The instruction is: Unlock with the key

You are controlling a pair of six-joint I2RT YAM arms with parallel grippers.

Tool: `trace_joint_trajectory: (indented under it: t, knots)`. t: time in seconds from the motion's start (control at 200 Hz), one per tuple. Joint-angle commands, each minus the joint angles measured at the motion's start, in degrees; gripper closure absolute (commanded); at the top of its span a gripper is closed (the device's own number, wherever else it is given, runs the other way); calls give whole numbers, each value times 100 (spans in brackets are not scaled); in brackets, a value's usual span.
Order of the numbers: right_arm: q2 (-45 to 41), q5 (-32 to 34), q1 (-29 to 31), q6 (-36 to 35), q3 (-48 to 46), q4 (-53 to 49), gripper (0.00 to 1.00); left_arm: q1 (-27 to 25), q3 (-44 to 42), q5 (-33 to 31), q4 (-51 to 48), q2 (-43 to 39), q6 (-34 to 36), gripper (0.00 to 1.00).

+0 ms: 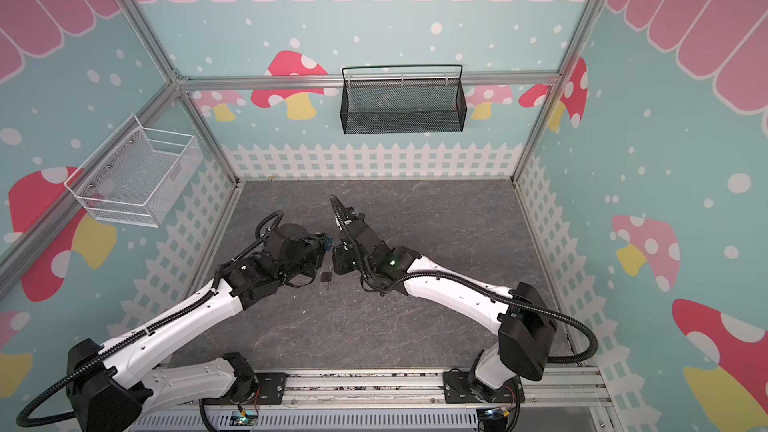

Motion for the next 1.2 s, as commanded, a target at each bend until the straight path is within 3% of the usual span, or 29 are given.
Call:
trace_joint_trajectory:
  t: [0.0, 0.105, 0.23, 0.325, 0.465, 0.56, 0.655, 0.88, 1.196]
  knots:
    - [166, -415, -173, 657, 28, 1536, 100, -619, 224, 1167, 99, -155, 136, 100]
    - [183, -1192, -252, 1576, -31, 1852, 100, -709, 167, 979, 75, -147, 216, 100]
    - [78, -1151, -277, 1917, -80, 1880, 100, -778, 144, 958, -85, -102, 338, 100]
    - [-74, -620, -291, 1730, -134, 1698, 100, -806, 93, 956, -181, -141, 385, 100]
    - [-123, 85, -271, 861, -171, 1540, 100, -807, 19, 940, -220, -232, 383, 100]
    - [-192, 433, -252, 283, -396, 1631, 100, -789, 45, 806, -288, -324, 459, 100]
    - [-267, 576, -255, 138, -537, 1632, 100, -780, 47, 690, -359, -389, 456, 100]
    - [-309, -541, -258, 941, -698, 2091, 100, -745, 116, 724, -22, -349, 348, 100]
    - [-286, -1418, -383, 2310, -650, 2238, 100, -736, -155, 607, 145, -417, 311, 100]
